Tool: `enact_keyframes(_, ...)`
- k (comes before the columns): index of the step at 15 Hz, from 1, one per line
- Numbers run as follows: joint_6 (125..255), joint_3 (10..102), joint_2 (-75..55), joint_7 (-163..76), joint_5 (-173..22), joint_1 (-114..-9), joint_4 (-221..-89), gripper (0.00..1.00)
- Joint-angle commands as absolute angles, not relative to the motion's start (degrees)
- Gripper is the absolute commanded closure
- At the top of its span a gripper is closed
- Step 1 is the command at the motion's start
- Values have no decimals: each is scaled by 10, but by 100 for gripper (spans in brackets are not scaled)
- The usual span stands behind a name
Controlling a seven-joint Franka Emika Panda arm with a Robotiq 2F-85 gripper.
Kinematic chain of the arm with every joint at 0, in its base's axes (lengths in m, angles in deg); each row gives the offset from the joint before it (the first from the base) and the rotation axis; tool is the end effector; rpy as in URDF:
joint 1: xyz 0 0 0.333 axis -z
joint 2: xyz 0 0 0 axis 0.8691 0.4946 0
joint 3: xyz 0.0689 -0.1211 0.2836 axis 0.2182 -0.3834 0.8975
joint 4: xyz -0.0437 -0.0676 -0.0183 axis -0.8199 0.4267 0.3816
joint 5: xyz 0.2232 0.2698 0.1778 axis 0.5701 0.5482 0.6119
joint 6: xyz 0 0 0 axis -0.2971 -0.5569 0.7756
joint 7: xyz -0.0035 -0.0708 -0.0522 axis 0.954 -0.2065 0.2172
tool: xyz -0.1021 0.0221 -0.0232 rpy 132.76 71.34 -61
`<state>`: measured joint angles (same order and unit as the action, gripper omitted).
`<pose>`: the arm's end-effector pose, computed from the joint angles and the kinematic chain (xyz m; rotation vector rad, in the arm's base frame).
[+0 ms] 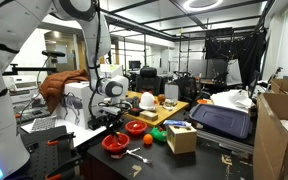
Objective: Remove the pliers from the red bowl
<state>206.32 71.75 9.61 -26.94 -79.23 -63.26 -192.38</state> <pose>0.4663 0.1395 0.0700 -2.9306 -0.8276 0.3785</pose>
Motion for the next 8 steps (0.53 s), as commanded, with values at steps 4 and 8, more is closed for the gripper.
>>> enact_keyframes(4,1999,716,20,-260,-779,-637,-1933,81)
enact_keyframes(8,1977,703,-20,-273,-792,-652,-1934,81)
